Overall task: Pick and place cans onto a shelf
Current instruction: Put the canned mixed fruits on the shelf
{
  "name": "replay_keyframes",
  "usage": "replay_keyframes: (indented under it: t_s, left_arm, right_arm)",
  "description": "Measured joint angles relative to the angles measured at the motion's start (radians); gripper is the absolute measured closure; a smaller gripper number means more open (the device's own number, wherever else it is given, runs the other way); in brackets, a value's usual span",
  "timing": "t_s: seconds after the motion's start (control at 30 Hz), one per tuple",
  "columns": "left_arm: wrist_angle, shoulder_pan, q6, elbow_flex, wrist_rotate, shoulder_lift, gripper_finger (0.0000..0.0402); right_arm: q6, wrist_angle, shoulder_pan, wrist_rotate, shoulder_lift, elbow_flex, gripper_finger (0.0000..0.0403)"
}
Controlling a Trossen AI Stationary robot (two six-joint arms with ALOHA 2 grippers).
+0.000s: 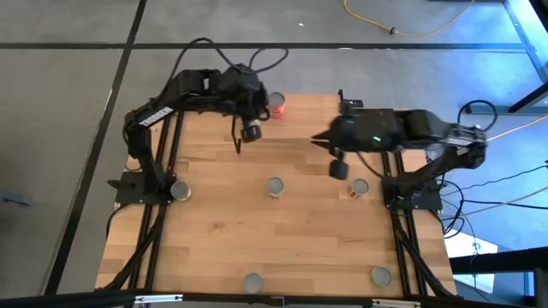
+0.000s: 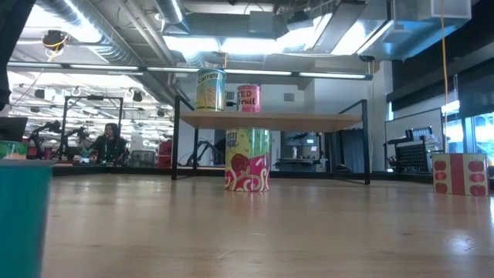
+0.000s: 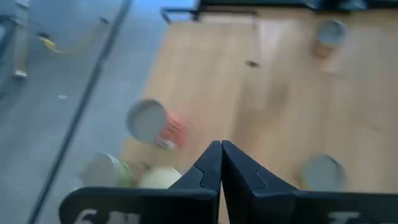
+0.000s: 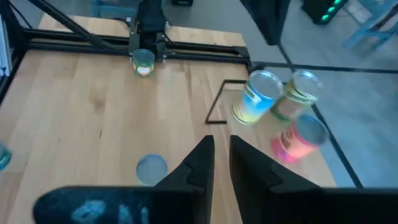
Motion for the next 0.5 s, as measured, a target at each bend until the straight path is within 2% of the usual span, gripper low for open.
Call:
replay_keyframes:
  t_s: [0.2,0.5]
  left_arm:
    - [-0.148,-0.023,-0.066,0.0,0.016,-0.074,0.0401]
    - [-0.179,-0.043,-0.139,0.0,-0.002,-0.212,0.0401]
  right_arm:
    - [-0.049,0.039,-0.147,-0.221,0.124,0.0,0.035]
    - [-0.191,0.105,-0.306,-0.48,0.253,0.0,0.035]
